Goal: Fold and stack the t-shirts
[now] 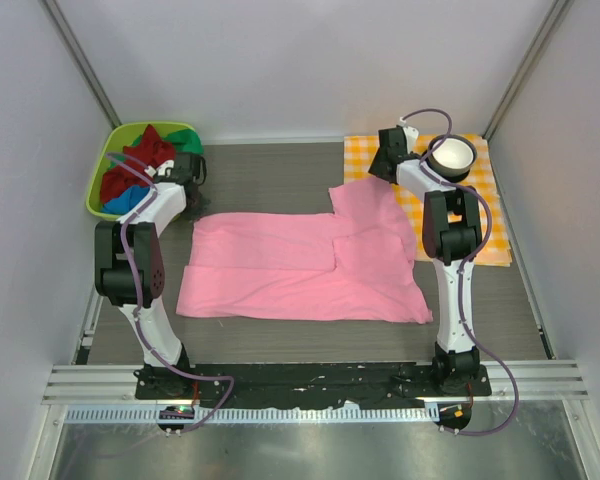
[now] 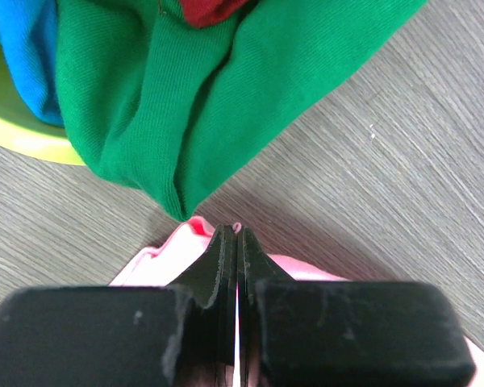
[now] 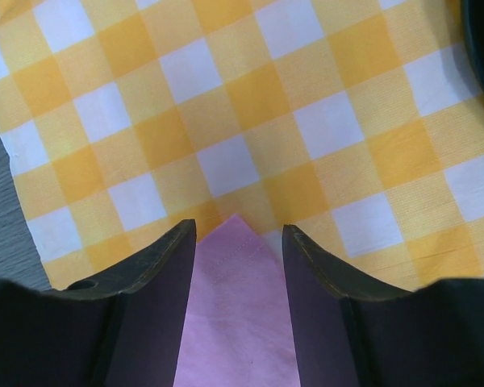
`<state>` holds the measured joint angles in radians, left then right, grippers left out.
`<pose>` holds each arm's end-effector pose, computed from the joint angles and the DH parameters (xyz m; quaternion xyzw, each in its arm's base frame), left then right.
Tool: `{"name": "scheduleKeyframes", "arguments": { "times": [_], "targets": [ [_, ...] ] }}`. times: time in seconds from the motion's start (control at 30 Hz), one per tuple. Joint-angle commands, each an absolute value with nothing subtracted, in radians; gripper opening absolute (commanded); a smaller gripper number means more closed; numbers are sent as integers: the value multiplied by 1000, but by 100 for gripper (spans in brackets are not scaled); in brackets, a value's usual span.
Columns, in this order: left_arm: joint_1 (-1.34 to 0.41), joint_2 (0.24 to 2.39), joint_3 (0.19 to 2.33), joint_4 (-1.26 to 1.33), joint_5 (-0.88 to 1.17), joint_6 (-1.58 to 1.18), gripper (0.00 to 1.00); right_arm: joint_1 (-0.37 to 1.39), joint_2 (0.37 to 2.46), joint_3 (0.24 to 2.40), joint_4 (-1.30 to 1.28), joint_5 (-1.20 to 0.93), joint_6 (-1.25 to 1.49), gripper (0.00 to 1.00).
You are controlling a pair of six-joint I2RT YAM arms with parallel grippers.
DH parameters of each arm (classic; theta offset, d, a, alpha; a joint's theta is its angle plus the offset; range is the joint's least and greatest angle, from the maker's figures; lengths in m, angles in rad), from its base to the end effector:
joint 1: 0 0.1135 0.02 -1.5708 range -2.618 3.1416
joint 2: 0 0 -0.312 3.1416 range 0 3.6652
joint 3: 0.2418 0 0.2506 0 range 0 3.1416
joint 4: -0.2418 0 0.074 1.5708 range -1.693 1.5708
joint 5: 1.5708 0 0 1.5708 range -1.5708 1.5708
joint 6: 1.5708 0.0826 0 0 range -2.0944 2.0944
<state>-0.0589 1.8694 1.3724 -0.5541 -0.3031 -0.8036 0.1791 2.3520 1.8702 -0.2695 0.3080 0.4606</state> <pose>0.4309 -0.0007 0.2158 -0.3837 0.8758 0.0264 0.2917 0.5897 0.0813 0.1712 0.1877 0.8888 -0.0098 0.4179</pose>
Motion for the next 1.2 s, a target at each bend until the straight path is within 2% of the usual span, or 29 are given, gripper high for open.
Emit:
{"name": "scheduleKeyframes", "arguments": {
  "times": [0.0, 0.13, 0.23, 0.37, 0.53, 0.67, 0.93, 1.17],
  "targets": [
    [-61, 1833, 1365, -522, -314, -808, 0, 175, 2368, 1905, -256, 293, 477, 53],
    [-61, 1836, 1367, -520, -318, -807, 0, 176, 2379, 1914, -255, 276, 482, 52],
    [-61, 1838, 1367, -520, -319, -805, 0, 176, 2384, 1922, -258, 265, 486, 48],
    [-61, 1841, 1365, -518, -319, -805, 0, 176, 2382, 1919, -262, 262, 488, 34],
    [-61, 1842, 1362, -517, -318, -808, 0, 178, 2376, 1914, -265, 267, 486, 23],
    [-61, 1827, 1358, -515, -321, -805, 0, 178, 2367, 1916, -273, 282, 485, 1],
    [-61, 1767, 1355, -518, -314, -778, 0, 186, 2238, 1835, -250, 317, 472, 1],
    [-61, 1665, 1304, -523, -316, -767, 0, 189, 1961, 1622, -249, 379, 459, 1]
  ]
}}
